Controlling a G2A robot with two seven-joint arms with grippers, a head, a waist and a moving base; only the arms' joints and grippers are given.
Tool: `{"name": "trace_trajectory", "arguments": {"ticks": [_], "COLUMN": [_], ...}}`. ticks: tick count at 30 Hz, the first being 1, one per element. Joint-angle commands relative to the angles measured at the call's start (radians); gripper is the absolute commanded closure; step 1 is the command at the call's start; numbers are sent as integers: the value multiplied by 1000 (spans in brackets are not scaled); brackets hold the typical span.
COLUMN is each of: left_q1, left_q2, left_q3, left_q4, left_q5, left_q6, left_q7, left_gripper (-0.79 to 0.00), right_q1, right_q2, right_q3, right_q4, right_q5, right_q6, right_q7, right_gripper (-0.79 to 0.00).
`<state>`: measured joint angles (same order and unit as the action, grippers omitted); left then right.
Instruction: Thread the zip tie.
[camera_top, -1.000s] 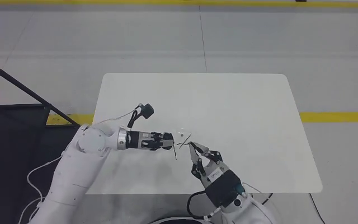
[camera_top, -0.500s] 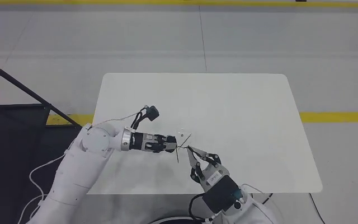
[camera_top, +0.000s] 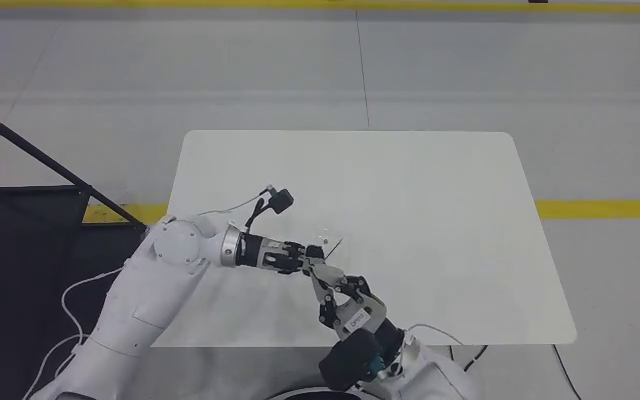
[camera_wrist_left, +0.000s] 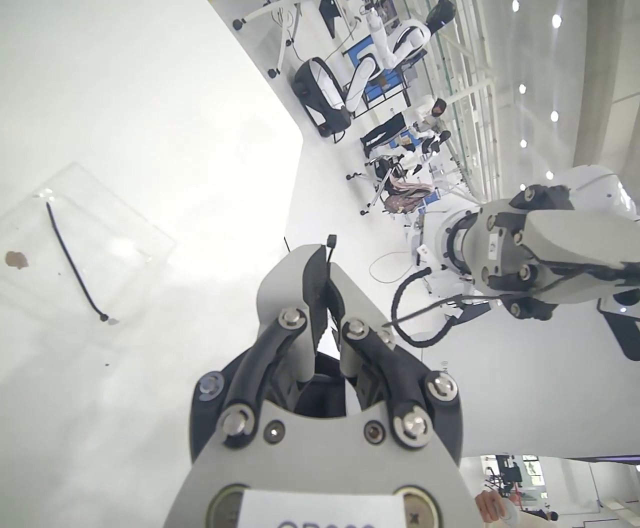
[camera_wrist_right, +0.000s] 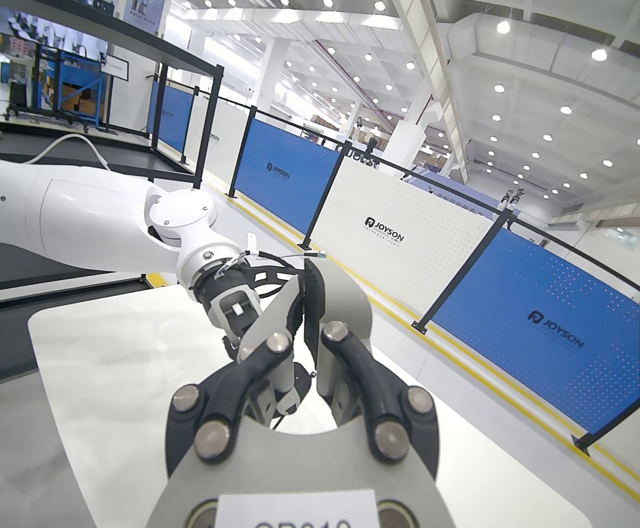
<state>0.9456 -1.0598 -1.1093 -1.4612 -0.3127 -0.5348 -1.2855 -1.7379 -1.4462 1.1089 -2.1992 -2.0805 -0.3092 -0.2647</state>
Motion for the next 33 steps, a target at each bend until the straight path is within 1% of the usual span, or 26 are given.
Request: {"name": "trace_trajectory", "arguments": {"ticks": [1,8,14,21,33], "left_q1": [-4,-14,-28,-28,-28], "left_q2": [9,38,57,57,57], "left_q3": [5,34,72,72,72], "left_q4": [6,19,21,21,21], "left_q5": [-8,-29,-21,-21,-21], "left_q6": [-5,-15,-22,-22,-22], "left_q7": [5,15,22,22,22], "left_gripper": [0,0,0,0,0], "right_q1": [-2,-16,-1,22,35], "right_q2": [3,10,14,18,29], "right_q3": [-5,-13,-35,-49,-66], "right_q4": [0,2,16,31,33], "right_q5": [-9,-21,-52,-65,-86], "right_q6": [16,109,138,153,169], "right_q7": [-9,-13,26,65,96], "right_gripper": [0,0,0,0,0]}}
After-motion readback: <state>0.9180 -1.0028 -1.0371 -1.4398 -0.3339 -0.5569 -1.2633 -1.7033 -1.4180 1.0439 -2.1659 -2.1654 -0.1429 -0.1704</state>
